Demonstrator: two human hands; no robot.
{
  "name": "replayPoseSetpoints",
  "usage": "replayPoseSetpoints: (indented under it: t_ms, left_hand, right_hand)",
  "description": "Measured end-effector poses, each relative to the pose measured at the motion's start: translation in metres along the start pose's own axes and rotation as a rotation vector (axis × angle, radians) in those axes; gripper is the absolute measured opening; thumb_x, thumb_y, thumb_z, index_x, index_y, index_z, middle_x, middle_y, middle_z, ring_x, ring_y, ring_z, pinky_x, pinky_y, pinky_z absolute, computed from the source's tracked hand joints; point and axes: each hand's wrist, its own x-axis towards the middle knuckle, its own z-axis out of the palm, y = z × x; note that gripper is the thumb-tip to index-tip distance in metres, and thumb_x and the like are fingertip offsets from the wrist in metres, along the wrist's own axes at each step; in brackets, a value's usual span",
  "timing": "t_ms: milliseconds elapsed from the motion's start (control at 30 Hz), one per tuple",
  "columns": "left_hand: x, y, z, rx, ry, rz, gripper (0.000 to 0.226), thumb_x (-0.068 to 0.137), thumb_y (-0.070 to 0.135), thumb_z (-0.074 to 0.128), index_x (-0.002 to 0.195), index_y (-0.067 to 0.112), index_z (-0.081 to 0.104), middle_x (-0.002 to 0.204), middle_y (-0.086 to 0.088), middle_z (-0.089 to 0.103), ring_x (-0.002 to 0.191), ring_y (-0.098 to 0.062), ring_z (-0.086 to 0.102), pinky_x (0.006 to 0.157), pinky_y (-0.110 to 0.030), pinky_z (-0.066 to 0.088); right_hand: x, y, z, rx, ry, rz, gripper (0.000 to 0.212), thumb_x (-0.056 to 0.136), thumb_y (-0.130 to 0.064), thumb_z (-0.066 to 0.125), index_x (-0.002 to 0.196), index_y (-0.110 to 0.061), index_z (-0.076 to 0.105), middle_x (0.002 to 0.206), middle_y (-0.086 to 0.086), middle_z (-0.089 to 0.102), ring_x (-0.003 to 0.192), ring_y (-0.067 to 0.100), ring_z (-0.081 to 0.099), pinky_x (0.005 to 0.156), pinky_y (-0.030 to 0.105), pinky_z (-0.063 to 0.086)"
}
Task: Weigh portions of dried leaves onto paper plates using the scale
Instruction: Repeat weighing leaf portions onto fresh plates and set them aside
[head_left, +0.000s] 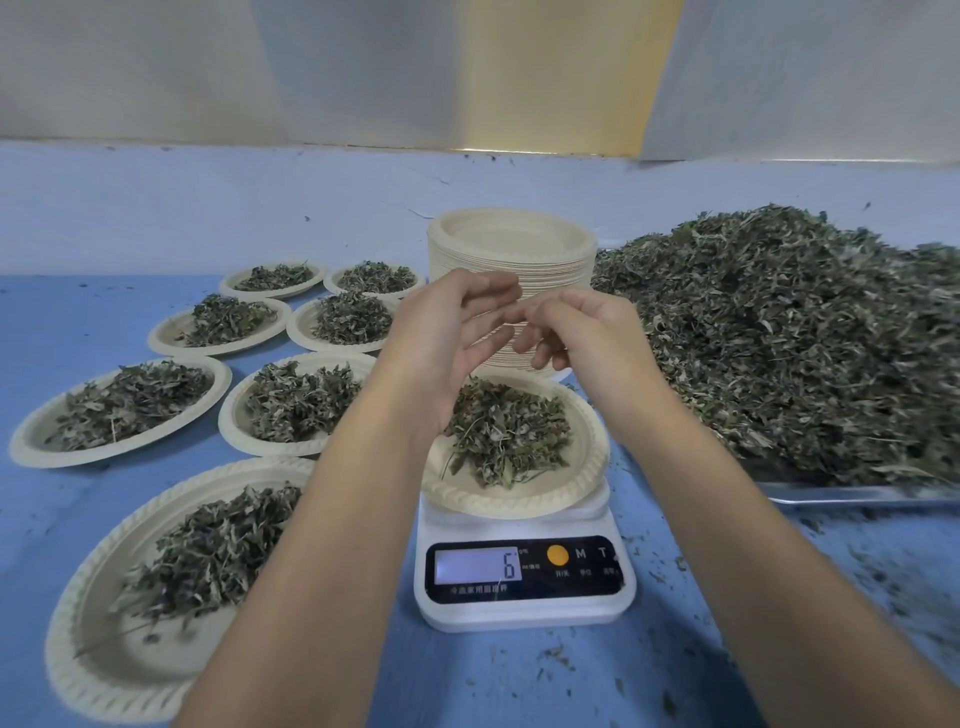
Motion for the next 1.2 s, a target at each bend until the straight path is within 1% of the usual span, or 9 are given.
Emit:
replayPoseSetpoints:
  t_ms: [133, 233, 300, 400, 567, 767, 867, 1067, 1200]
  left_hand:
    - [-0.002, 0.002, 0.001, -0.005, -0.029, -0.021, 0.025, 0.094, 0.013, 0.041, 0.094, 0.008, 0.066, 0.103, -0.008, 0.071, 0.092, -0.015, 0.068, 0.088, -0.034, 0.051]
    - [-0.004, 0.006, 0.003, -0.038, -0.062, -0.065, 0.025, 0.094, 0.014, 0.041, 0.097, 0.007, 0.065, 0.106, -0.008, 0.069, 0.089, -0.018, 0.064, 0.092, -0.038, 0.048]
    - [-0.005, 0.007, 0.004, -0.070, -0.075, -0.084, 0.025, 0.094, 0.014, 0.041, 0.098, 0.006, 0.064, 0.106, -0.009, 0.067, 0.089, -0.021, 0.060, 0.094, -0.039, 0.048]
    - [-0.005, 0.006, 0.005, -0.090, -0.066, -0.082, 0.024, 0.094, 0.013, 0.041, 0.096, 0.005, 0.064, 0.105, -0.012, 0.066, 0.088, -0.022, 0.060, 0.094, -0.036, 0.049]
    - [-0.003, 0.004, 0.006, -0.046, -0.053, -0.060, 0.026, 0.094, 0.013, 0.040, 0.094, 0.006, 0.065, 0.098, -0.008, 0.069, 0.080, -0.014, 0.063, 0.090, -0.029, 0.048]
    - [-0.003, 0.004, 0.007, -0.023, -0.042, -0.003, 0.026, 0.095, 0.011, 0.040, 0.096, 0.005, 0.065, 0.103, -0.010, 0.070, 0.094, -0.016, 0.068, 0.091, -0.029, 0.052]
    - [-0.004, 0.002, 0.014, -0.018, -0.078, -0.031, 0.026, 0.095, 0.012, 0.042, 0.096, 0.007, 0.067, 0.103, -0.010, 0.071, 0.101, -0.017, 0.067, 0.092, -0.030, 0.051]
    - [0.000, -0.011, 0.051, 0.027, -0.108, -0.055, 0.022, 0.094, 0.013, 0.045, 0.095, 0.010, 0.066, 0.107, -0.008, 0.069, 0.102, -0.017, 0.065, 0.090, -0.027, 0.051]
    - [0.004, -0.024, 0.083, 0.021, -0.149, -0.088, 0.023, 0.095, 0.012, 0.043, 0.091, 0.012, 0.065, 0.098, -0.004, 0.068, 0.097, -0.015, 0.065, 0.085, -0.023, 0.051]
  right_hand:
    - [0.000, 0.000, -0.001, 0.003, 0.035, -0.034, 0.023, 0.089, -0.010, 0.053, 0.077, -0.012, 0.073, 0.043, -0.002, 0.050, 0.042, 0.008, 0.042, 0.045, 0.015, 0.036]
    - [0.000, 0.000, 0.001, 0.022, 0.036, -0.031, 0.028, 0.088, -0.008, 0.054, 0.067, -0.018, 0.069, 0.041, -0.002, 0.050, 0.040, 0.008, 0.041, 0.044, 0.015, 0.036]
    - [0.001, 0.000, 0.002, 0.034, 0.030, -0.030, 0.027, 0.088, -0.006, 0.053, 0.067, -0.016, 0.068, 0.041, -0.003, 0.050, 0.038, 0.006, 0.042, 0.043, 0.014, 0.036]
    - [0.001, 0.001, 0.002, 0.055, 0.025, -0.031, 0.028, 0.088, -0.005, 0.053, 0.066, -0.016, 0.067, 0.041, -0.002, 0.051, 0.038, 0.006, 0.043, 0.042, 0.014, 0.036]
    - [0.002, 0.002, 0.001, 0.067, 0.006, -0.029, 0.027, 0.089, -0.005, 0.052, 0.070, -0.014, 0.069, 0.044, 0.000, 0.052, 0.039, 0.007, 0.043, 0.043, 0.013, 0.035]
    - [0.003, -0.003, -0.007, 0.090, 0.017, -0.048, 0.025, 0.090, -0.004, 0.051, 0.074, -0.009, 0.070, 0.044, 0.000, 0.051, 0.039, 0.005, 0.043, 0.044, 0.014, 0.037]
    - [0.005, -0.002, -0.020, 0.091, 0.032, -0.035, 0.026, 0.090, -0.005, 0.050, 0.074, -0.009, 0.070, 0.044, -0.001, 0.052, 0.040, 0.006, 0.044, 0.045, 0.015, 0.038]
    - [0.006, 0.011, -0.061, 0.068, 0.089, 0.073, 0.028, 0.089, -0.004, 0.049, 0.073, -0.010, 0.071, 0.047, -0.003, 0.055, 0.041, 0.007, 0.045, 0.044, 0.015, 0.037]
    - [0.011, 0.022, -0.093, -0.042, 0.170, 0.257, 0.023, 0.088, -0.006, 0.049, 0.076, -0.007, 0.068, 0.047, -0.003, 0.054, 0.037, 0.007, 0.042, 0.043, 0.018, 0.032]
